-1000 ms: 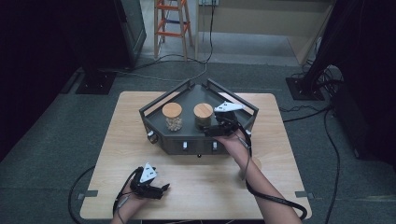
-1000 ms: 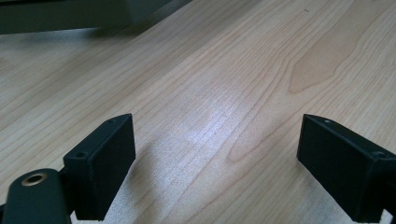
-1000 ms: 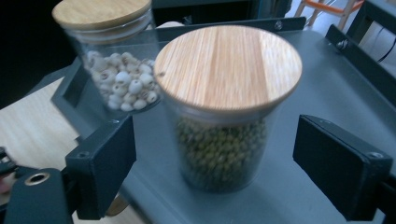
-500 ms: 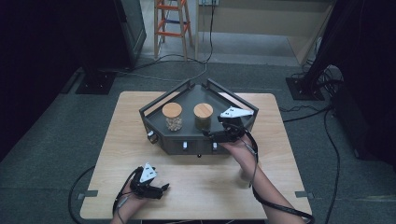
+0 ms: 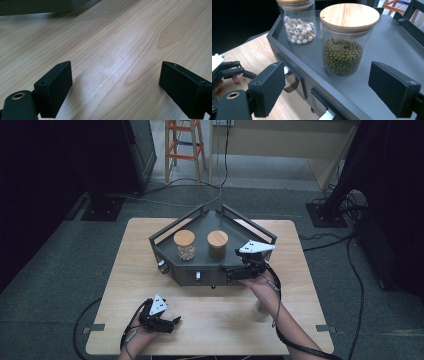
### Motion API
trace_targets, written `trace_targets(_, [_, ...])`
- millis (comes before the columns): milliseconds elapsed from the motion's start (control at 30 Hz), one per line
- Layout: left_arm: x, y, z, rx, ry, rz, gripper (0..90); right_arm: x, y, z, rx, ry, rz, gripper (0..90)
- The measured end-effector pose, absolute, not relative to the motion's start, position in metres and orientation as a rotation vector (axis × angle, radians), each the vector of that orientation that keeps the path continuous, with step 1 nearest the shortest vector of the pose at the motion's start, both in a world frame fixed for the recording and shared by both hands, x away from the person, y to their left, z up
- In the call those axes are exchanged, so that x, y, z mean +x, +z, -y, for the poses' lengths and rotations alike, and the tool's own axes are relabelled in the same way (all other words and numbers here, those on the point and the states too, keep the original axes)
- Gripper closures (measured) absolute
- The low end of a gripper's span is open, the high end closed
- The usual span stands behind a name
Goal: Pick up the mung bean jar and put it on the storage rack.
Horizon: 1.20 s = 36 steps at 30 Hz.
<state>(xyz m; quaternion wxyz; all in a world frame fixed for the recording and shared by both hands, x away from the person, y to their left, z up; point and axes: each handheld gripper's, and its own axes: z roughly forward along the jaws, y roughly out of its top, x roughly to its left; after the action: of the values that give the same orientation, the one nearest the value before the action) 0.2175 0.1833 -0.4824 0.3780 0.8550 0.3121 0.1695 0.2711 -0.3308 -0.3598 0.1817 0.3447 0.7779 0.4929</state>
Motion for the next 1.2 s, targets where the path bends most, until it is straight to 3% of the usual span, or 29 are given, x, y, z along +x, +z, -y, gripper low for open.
trace_targets(1200, [0.219, -0.484, -0.182, 2.186, 0.419, -0.799, 11.5, 0.252, -0.380, 0.347, 0.895, 1.428, -2.219, 14.1])
